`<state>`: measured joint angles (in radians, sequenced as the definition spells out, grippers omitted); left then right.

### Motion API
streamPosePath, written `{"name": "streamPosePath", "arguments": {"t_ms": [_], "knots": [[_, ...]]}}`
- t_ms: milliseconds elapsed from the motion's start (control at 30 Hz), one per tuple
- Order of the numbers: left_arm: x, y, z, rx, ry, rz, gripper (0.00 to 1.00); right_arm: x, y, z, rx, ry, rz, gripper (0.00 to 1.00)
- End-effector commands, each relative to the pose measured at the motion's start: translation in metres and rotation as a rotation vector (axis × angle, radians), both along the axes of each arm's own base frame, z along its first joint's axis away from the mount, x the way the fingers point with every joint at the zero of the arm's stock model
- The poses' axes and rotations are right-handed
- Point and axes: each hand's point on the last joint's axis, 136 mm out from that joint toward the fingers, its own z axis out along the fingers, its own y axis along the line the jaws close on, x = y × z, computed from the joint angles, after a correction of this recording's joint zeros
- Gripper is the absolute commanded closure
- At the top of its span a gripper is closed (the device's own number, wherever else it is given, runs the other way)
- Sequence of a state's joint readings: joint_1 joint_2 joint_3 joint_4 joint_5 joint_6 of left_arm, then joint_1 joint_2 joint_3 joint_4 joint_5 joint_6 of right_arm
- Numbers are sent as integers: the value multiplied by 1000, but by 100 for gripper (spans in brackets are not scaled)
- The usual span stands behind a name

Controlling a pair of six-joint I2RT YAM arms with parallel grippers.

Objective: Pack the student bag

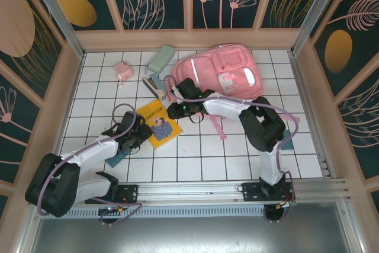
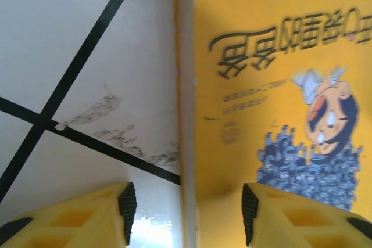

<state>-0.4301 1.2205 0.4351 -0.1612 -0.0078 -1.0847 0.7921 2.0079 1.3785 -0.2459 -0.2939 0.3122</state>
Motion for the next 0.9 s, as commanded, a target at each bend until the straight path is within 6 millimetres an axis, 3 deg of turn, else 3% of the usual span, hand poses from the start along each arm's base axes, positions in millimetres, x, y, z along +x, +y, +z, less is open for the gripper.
{"name": "streamPosePath", "arguments": {"t_ms": [0, 167, 267, 333, 467, 667, 800, 867], "knots": [[1, -3, -8, -14, 10, -8, 53, -9, 3, -32, -47, 69, 49, 61], [-4, -1, -20, -12, 33, -5, 62, -21, 2, -64, -63, 152, 42, 60], [-6, -3, -24, -27, 34, -8, 68, -41, 11, -63, 22, 238, 86, 60], [-6, -5, -26, -34, 38, -14, 70, -55, 23, -49, 120, 290, 144, 61], [-7, -6, -29, -37, 46, -18, 71, -74, 43, 0, 330, 347, 259, 63], [-7, -5, -27, -33, 40, -19, 71, -79, 48, 63, 518, 362, 339, 67], [-7, -5, -26, -35, 38, -19, 71, -82, 50, 78, 533, 352, 361, 67], [-6, -5, -24, -33, 34, -19, 70, -78, 50, 70, 488, 341, 337, 64]]}}
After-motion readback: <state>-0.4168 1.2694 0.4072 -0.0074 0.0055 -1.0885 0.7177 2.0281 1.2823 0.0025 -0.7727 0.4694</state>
